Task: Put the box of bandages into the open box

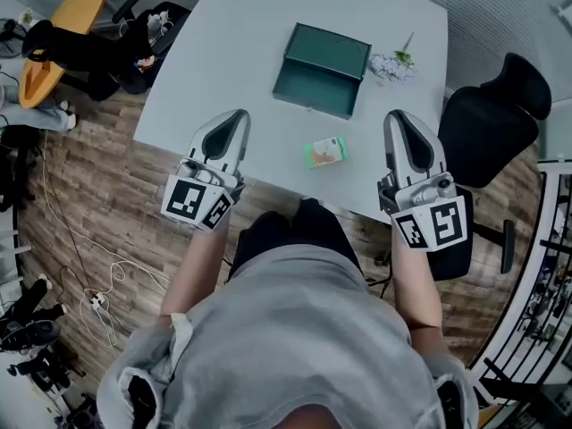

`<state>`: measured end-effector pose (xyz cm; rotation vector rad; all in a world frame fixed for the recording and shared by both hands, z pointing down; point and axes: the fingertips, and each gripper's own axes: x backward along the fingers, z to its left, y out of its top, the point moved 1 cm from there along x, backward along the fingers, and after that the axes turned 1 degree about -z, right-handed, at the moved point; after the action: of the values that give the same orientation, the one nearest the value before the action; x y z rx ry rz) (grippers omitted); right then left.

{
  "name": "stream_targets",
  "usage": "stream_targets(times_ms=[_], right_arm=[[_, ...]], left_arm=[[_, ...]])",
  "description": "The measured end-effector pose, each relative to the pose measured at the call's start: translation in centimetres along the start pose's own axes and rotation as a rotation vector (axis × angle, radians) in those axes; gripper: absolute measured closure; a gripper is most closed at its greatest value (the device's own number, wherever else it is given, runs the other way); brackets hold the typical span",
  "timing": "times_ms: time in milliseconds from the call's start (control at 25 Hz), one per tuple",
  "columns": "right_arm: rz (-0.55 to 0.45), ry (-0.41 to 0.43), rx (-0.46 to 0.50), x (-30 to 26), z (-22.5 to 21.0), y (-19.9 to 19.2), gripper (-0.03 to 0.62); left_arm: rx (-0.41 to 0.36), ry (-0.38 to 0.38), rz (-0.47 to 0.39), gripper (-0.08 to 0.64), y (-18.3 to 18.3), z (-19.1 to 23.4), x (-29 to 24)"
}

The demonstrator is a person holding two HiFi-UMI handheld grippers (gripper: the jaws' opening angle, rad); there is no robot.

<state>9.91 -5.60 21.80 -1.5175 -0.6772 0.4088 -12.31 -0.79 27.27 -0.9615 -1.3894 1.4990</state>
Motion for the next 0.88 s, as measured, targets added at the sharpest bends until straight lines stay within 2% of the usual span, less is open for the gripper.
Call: stream_targets(times_ms=[160, 360, 680, 880], right_arm=[[0.008, -0.004, -0.031, -0.9, -1.9, -0.3, 0.541], [0.022, -0.012, -0.047, -2.1, -3.0, -1.3, 0.541], [0.084, -0.072, -0.076, -4.5, -4.4, -5.3, 0.541], [0.208, -0.133, -0.067, -4.4, -5.6, -11.0, 0.541]], left_arm=[[0.008, 0.032, 0.002, 0.540, 0.0, 0.5, -1.4], [0.014, 0.013, 0.010, 0.540, -0.5, 0.8, -3.3], [0.041, -0.151, 0.089, 0.538, -4.2, 1.3, -7.4], [0.050, -0.249, 0.170, 0.538, -8.1, 1.4, -9.7]])
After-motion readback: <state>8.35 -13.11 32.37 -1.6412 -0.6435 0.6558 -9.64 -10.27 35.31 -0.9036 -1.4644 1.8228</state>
